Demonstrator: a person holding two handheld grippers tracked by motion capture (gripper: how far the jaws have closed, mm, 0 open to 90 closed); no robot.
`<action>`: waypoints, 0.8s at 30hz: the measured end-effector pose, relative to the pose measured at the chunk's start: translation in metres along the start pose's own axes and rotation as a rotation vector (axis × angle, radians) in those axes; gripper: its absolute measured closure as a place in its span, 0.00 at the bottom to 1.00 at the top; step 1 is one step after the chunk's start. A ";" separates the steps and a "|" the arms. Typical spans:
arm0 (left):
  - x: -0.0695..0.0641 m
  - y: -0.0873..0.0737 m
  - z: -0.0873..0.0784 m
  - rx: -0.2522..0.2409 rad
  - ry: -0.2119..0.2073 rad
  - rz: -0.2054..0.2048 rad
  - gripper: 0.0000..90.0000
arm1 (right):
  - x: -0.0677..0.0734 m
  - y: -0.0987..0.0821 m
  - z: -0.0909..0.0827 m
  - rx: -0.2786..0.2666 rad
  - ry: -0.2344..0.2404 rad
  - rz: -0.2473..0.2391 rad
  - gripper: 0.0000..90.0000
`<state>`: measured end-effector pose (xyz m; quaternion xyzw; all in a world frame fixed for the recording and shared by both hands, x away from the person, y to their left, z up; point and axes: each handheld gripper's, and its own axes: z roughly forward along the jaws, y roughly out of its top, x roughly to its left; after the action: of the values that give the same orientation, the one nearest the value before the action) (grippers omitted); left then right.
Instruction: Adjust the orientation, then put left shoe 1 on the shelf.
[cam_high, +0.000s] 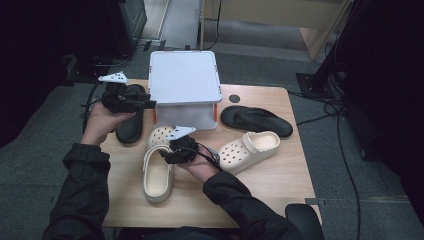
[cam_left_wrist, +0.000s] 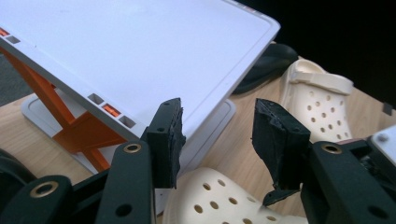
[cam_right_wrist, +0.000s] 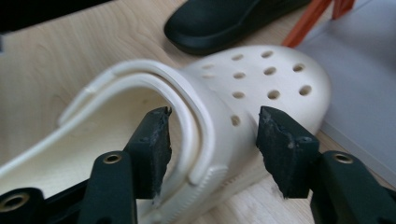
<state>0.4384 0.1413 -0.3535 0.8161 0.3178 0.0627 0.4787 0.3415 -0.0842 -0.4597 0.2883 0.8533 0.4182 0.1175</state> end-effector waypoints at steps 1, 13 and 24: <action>0.004 -0.001 0.005 0.007 0.016 -0.004 0.59 | -0.002 -0.002 0.000 -0.013 0.009 0.016 0.51; 0.004 -0.001 0.014 -0.013 0.025 0.010 0.58 | -0.004 -0.004 -0.012 -0.016 -0.024 0.012 0.75; 0.004 -0.001 0.015 -0.014 0.014 -0.004 0.58 | -0.012 0.001 -0.025 -0.001 -0.048 0.013 0.83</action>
<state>0.4472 0.1325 -0.3630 0.8115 0.3223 0.0699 0.4824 0.3406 -0.1075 -0.4439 0.3038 0.8482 0.4124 0.1352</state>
